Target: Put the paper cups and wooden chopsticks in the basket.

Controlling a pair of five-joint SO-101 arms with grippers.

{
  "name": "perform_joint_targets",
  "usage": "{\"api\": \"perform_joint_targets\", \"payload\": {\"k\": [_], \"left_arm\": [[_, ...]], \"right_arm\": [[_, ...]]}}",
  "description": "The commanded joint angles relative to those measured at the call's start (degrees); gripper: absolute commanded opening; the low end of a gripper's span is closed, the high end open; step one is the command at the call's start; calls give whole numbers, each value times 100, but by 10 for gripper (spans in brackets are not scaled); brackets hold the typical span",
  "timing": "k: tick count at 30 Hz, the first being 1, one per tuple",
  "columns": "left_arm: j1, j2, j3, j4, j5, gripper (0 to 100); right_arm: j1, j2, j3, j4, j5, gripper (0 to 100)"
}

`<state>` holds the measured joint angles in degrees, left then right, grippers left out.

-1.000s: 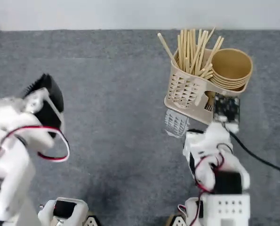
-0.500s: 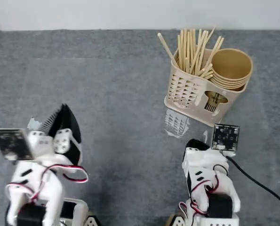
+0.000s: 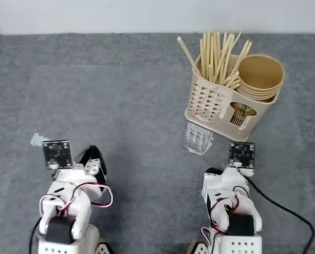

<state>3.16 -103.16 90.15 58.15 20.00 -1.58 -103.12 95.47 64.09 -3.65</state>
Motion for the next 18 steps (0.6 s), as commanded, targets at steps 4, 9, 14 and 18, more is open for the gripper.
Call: {"api": "perform_joint_targets", "payload": {"k": [4,9,14,18], "left_arm": [[-35,-35,646,-519,-466,12],[-35,-44,629,-413,-607,12],[0,-26,629,-44,-1196,12],[-26,-26,629,527,-1635,12]], "right_arm": [[22,-75,97,40,703,9],[22,-75,97,593,730,11],[22,-75,97,804,730,11],[48,-75,97,1103,730,9]]}}
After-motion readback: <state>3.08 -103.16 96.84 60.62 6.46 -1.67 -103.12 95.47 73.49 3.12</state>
